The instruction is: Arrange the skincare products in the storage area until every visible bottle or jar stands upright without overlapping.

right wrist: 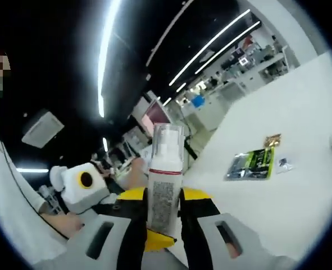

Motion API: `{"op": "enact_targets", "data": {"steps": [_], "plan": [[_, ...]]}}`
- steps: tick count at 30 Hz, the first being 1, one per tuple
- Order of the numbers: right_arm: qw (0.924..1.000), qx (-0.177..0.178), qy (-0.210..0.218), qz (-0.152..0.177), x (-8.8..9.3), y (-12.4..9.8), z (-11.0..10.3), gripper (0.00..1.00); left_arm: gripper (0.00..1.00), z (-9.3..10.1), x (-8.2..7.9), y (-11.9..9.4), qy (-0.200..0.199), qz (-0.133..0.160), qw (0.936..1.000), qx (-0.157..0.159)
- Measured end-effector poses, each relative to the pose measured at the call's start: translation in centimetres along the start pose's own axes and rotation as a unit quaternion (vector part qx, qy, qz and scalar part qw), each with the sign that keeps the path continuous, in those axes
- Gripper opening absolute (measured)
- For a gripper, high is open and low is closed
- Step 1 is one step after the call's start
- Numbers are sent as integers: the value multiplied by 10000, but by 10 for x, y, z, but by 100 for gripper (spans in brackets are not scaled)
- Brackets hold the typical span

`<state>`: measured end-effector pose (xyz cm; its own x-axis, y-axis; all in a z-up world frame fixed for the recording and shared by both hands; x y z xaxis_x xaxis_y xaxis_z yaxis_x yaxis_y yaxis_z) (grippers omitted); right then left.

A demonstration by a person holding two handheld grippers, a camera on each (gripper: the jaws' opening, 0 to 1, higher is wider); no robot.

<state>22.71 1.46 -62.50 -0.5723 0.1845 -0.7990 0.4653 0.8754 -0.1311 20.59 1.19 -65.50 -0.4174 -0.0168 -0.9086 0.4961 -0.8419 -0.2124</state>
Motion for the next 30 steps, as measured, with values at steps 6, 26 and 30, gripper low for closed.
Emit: {"op": "enact_targets", "data": {"steps": [6,26,30], "plan": [[9928,-1181,181,-65,-25,-17,-32,24,20,29,-29,-11,-406,348,9898,1317],[9914,-902,-874,-355,-27,-12,-48,21,19,46,-27,-7,-709,19,9812,1792],[9949,-257,-941,-267,-33,-7,-33,21,21,30,-29,-6,-611,13,9919,1112]]}}
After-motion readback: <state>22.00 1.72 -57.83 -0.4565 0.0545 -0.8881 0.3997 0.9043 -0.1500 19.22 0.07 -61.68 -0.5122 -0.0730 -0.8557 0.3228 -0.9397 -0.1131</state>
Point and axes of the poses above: the point that each gripper's makers call its tool centre point, and the gripper's own axes: y roughly forward along the fingers, z roughly to its right, x roughly out of its underside, the point moved 1 cm from there along -y, roughly backward along the fingers, and after that the axes turned 10 degrees about x, right-handed, at the moved point
